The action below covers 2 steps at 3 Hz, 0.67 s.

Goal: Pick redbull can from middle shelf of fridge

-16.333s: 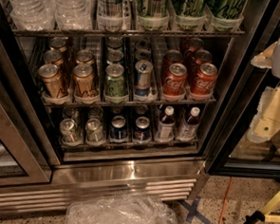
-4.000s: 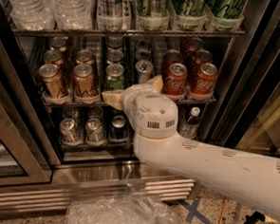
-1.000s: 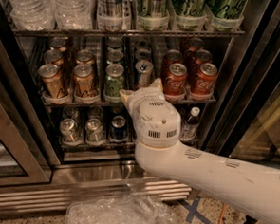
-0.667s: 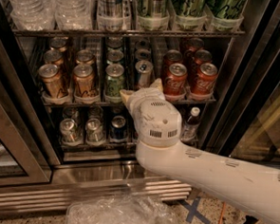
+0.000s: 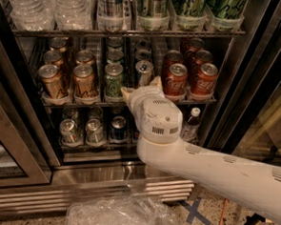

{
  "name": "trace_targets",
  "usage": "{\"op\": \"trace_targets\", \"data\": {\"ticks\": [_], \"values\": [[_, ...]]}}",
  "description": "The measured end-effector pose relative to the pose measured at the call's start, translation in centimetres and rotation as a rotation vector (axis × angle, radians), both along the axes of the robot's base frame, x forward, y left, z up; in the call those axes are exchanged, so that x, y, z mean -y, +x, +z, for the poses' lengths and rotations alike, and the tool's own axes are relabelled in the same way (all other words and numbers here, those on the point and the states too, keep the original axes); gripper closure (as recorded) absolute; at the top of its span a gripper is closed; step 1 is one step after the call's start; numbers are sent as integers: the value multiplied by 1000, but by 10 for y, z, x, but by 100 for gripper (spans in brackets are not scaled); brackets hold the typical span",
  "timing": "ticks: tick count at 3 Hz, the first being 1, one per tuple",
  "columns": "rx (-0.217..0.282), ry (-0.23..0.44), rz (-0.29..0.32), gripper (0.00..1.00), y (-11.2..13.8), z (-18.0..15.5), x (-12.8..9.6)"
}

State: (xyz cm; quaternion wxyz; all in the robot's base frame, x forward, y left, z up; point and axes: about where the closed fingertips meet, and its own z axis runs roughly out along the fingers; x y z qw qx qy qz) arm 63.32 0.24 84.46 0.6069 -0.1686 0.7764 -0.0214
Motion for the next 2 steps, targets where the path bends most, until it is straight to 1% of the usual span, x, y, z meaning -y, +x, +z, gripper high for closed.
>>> {"op": "trace_targets", "data": {"ticks": [2], "values": [[32, 3, -2, 27, 15, 5, 0]]}}
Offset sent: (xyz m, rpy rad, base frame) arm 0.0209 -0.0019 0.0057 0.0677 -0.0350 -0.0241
